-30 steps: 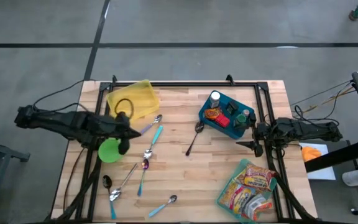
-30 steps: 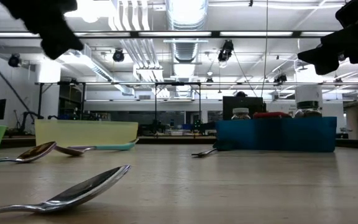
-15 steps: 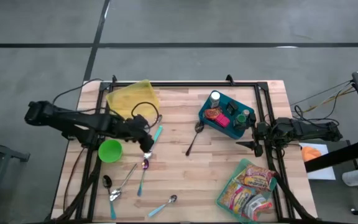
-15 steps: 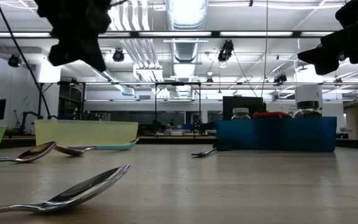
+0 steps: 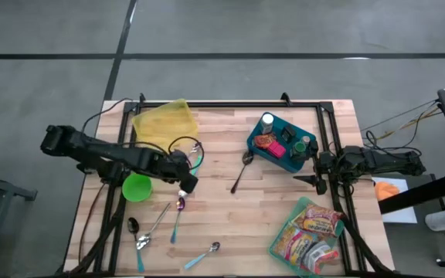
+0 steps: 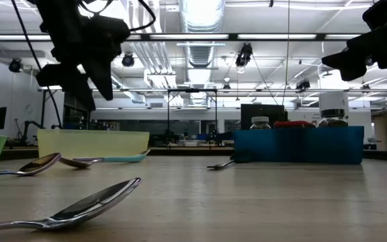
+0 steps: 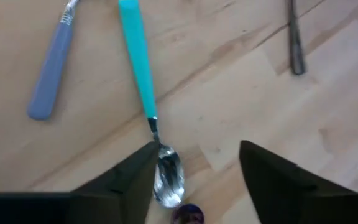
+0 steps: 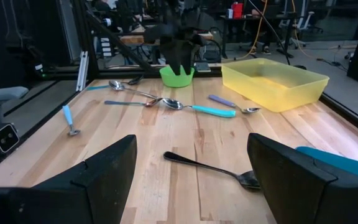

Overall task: Pick & Place Food Item
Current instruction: Put the light blue spoon into the yellow bin

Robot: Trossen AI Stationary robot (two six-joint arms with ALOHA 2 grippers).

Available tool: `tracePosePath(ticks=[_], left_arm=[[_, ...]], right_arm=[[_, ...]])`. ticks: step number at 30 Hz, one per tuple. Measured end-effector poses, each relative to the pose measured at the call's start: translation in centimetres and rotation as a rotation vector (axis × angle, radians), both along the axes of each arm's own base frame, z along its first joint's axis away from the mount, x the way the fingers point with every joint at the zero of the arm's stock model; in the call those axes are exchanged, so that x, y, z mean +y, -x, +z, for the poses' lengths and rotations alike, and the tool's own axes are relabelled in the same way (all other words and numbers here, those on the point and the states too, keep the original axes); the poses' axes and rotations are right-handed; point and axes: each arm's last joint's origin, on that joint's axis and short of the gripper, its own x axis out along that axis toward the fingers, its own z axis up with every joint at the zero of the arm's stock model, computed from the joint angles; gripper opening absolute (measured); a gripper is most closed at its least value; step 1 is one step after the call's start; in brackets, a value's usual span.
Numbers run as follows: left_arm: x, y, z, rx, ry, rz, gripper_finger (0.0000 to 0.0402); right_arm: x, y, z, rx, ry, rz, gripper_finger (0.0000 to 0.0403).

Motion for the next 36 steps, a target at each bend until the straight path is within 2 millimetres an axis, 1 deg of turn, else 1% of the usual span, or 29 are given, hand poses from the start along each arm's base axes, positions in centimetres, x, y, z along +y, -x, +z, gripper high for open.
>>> tracePosePath(ticks=[3,6,9,16,21,27,36], left_arm=[[0.0,-0.5,-0.9,0.028,-0.027,-0.036,0.0262],[-0.2,-1.1,-1.8,0.056,-0.052,-0.1,0.0266],[-0.2,-1.6,-2.8,0.095,-0.059,-0.106,0.0253],[-0.3,-2.7,-5.8,0.193,-0.033,-0.061,0.0204],[-0.3,-3.3,-7.3,0.222,-0.023,-0.062,0.0177],[0.1,-3.5,-8.0,0.247,-0.025,-0.047,0.0156],[0.8,-3.5,-8.2,0.253,-0.056,-0.017,0.0153]], right_arm=[[0.0,0.0,0.0,0.0,0.001,0.001,0.0303],[0.0,0.0,0.0,0.0,-0.001,0.0,0.0303],[0.0,0.0,0.0,0.0,0.001,0.0,0.0303],[0.0,0.0,0.0,0.0,0.0,0.0,0.0303],[0.0,0.0,0.0,0.001,-0.001,0.0,0.0303],[0.0,0.0,0.0,0.001,0.001,0.001,0.0303],[0.0,0.0,0.0,0.0,-0.001,0.0,0.0303]])
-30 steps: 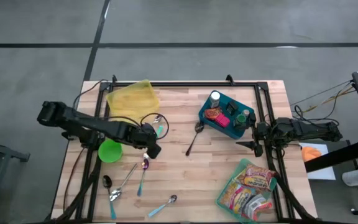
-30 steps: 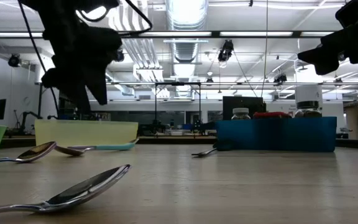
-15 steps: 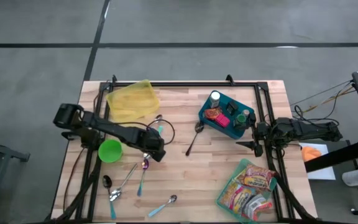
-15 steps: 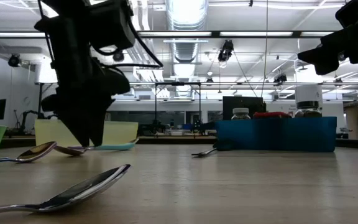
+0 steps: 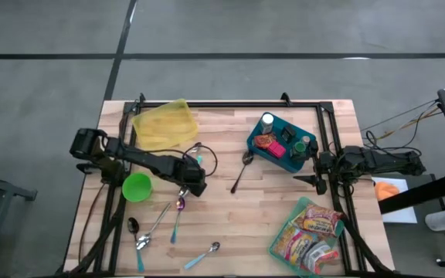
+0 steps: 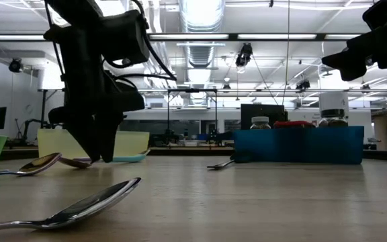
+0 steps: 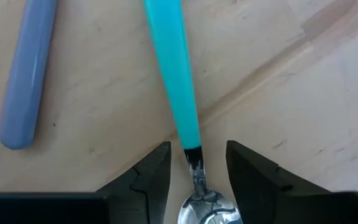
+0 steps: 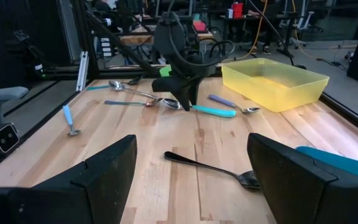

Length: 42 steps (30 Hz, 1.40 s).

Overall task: Pick & Place Food Item
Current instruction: Put the light blue spoon into the yellow bin

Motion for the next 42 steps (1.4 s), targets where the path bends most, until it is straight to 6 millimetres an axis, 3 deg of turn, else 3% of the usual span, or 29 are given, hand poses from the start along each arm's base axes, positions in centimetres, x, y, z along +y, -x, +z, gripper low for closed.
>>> tracePosePath(ticks=[17,21,29,42], left_arm=[[-0.1,-0.2,-1.1,0.039,0.015,0.024,0.015],[-0.1,-0.2,-1.0,0.031,0.019,0.023,0.0119],[-0.1,-0.3,-1.0,0.026,0.019,0.025,0.0016],[-0.1,-0.3,-0.9,0.02,0.012,0.023,0.001]], right_arm=[[0.0,0.0,0.0,0.0,0.002,0.0,0.0303],[0.0,0.0,0.0,0.0,0.0,0.0,0.0303],[0.0,0.0,0.0,0.0,0.001,0.0,0.0303],[0.0,0.0,0.0,0.001,0.002,0.0,0.0303]])
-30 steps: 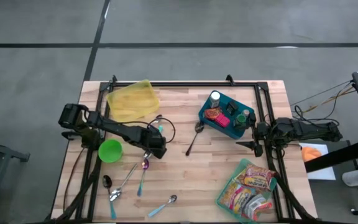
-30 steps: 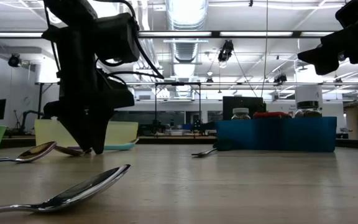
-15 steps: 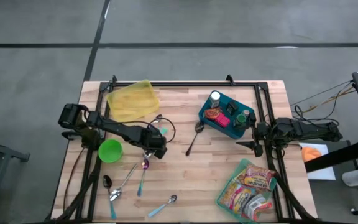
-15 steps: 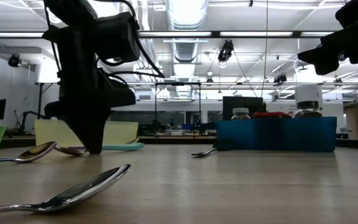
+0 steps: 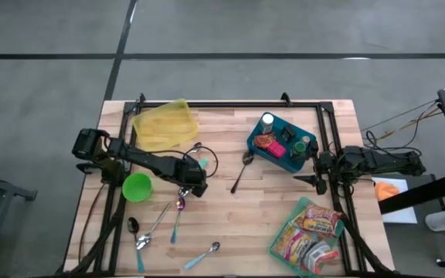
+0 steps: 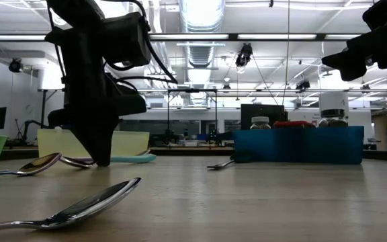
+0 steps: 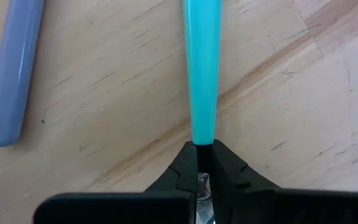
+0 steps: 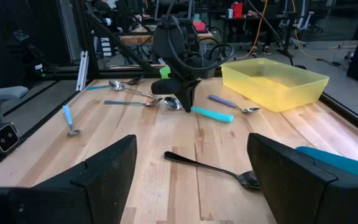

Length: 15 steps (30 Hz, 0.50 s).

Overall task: Pick & Place Food Item
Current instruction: Put the light blue spoon into the yellow bin

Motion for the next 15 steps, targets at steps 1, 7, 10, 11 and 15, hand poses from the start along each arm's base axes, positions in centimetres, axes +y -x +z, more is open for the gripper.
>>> tracePosePath(ticks=[1,7,10,11,15], left_arm=[[0.0,0.0,0.0,-0.003,0.001,0.0,0.001],[0.1,-0.1,1.5,-0.054,-0.02,-0.028,0.0008],[0.2,0.1,2.7,-0.103,-0.049,-0.024,0.0008],[0.2,0.2,3.0,-0.113,-0.058,-0.027,0.0008],[0.4,0.6,4.6,-0.169,-0.1,-0.027,0.0008]], right_arm=[[0.0,0.0,0.0,0.0,0.0,0.001,0.0303],[0.0,0.0,0.0,0.0,-0.001,0.0,0.0303],[0.0,0.0,0.0,0.0,0.0,0.0,0.0303],[0.0,0.0,0.0,0.0,0.0,0.0,0.0303],[0.0,0.0,0.0,0.0,0.0,0.001,0.0303]])
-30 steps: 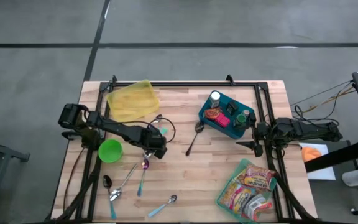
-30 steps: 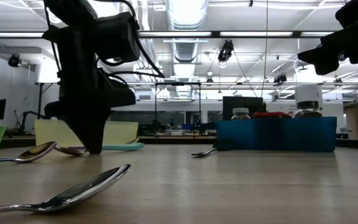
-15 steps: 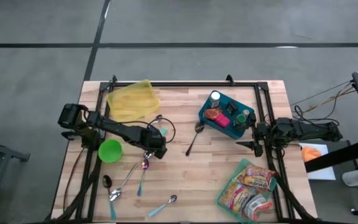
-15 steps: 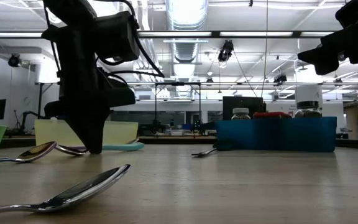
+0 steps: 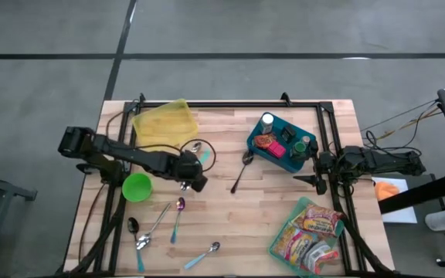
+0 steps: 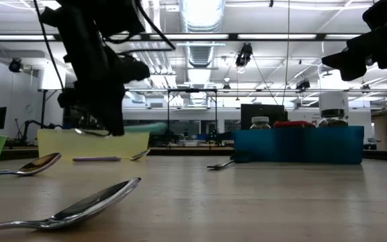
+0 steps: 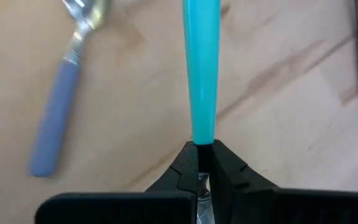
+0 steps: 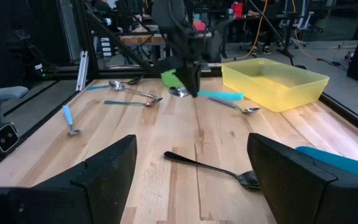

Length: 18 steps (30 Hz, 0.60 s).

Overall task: Pick & Place Food Item
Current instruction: Put the light blue spoon into the yellow bin

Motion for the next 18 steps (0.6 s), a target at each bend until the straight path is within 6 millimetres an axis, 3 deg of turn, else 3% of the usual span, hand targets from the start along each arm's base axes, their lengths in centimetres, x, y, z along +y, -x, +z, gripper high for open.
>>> tracePosePath(ticks=[12,18], left_arm=[[1.2,3.2,5.3,-0.138,-0.243,0.099,0.0007],[2.1,4.9,6.9,-0.147,-0.309,0.154,0.0007]], right_arm=[[0.0,0.0,0.0,0.0,0.0,0.0,0.0303],[0.0,0.0,0.0,0.0,-0.001,-0.001,0.0303]])
